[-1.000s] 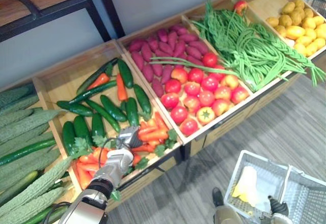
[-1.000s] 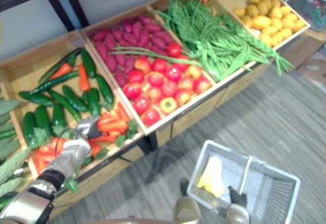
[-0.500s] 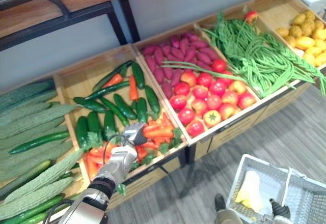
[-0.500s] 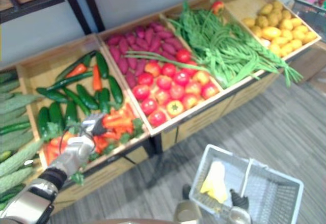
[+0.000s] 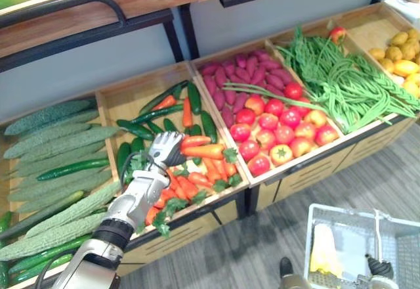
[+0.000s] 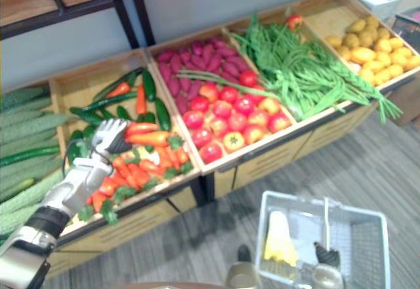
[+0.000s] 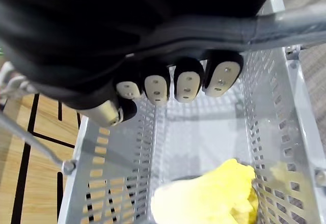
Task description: Pick vegetable in the basket
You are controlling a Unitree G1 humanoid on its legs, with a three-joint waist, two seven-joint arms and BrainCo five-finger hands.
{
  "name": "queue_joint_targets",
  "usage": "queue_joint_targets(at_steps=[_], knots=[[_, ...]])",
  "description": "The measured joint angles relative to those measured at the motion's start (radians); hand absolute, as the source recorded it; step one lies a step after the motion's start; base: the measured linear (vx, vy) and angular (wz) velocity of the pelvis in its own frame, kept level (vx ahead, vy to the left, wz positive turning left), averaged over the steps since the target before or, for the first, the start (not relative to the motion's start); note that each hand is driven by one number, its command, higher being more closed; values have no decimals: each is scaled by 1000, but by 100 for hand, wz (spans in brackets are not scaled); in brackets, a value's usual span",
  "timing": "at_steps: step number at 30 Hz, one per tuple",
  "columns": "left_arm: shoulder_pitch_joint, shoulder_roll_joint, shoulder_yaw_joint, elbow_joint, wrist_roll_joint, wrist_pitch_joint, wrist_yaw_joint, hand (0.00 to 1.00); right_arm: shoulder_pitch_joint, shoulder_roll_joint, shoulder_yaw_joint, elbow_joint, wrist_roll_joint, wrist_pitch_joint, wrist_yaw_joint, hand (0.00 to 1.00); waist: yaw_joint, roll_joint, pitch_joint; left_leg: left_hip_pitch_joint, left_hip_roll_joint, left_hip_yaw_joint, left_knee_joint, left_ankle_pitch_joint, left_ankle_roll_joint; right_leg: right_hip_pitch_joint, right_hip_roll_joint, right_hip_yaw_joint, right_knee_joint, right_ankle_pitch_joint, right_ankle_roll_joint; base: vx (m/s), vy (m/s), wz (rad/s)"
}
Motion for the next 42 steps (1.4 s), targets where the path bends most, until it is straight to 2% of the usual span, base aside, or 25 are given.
queue_joint_targets(at_steps=[2, 7, 10, 14, 19, 27, 30, 37, 42], knots=[[5, 16, -2, -52, -16, -19, -10, 100, -4, -36, 2, 0, -31, 0, 13, 100, 0, -2, -1, 13, -1, 19, -5, 0, 0, -2, 4, 23, 0, 5, -3, -27, 0, -38], [21, 76, -53, -215, -110, -79, -49, 100, -24, -141, 103, -72, -73, 0, 52, 100, 1, -17, -22, 44, -5, 136, -31, -2, -2, -37, 34, 140, -23, 42, -4, -45, -10, -64], [22, 93, -118, -322, -160, -117, -78, 100, -24, -234, 222, -185, -80, -3, 98, 100, -1, -23, -28, 82, -1, 223, -34, -10, -13, -49, 61, 218, -28, 59, -4, -43, -39, -74], [7, 111, -222, -427, -211, -163, -127, 100, -25, -316, 331, -329, -115, -41, 150, 100, -1, -27, -37, 116, 9, 337, -20, -31, -31, -71, 92, 315, -26, 76, -1, -34, -33, -73], [-49, 104, -340, -483, -278, -204, -176, 100, -27, -348, 427, -432, -115, -47, 179, 100, -1, -29, -47, 152, 39, 449, 39, -78, -54, -75, 138, 401, -14, 80, 0, -26, -38, -64], [-109, 6, -506, -473, -289, -212, -234, 100, -102, -425, 623, -535, -116, -54, 219, 100, -11, -28, -65, 182, 67, 639, 127, -114, -77, -106, 182, 503, 12, 88, 6, -25, -10, -42], [-113, -40, -542, -452, -289, -212, -248, 100, -143, -448, 695, -590, -116, -55, 227, 100, -16, -28, -65, 189, 78, 674, 155, -131, -81, -117, 199, 532, 24, 88, 6, -49, -14, -36], [-113, -116, -631, -365, -290, -210, -296, 100, -260, -496, 840, -714, -113, -89, 264, 100, -32, -29, -65, 207, 99, 745, 213, -159, -88, -134, 234, 583, 46, 89, 9, -32, -10, -25], [-109, -203, -632, -249, -326, -198, -333, 100, -301, -504, 885, -749, -111, -90, 266, 100, -40, -31, -63, 214, 107, 768, 229, -168, -91, -140, 247, 600, 53, 90, 9, -1, -4, -15]])
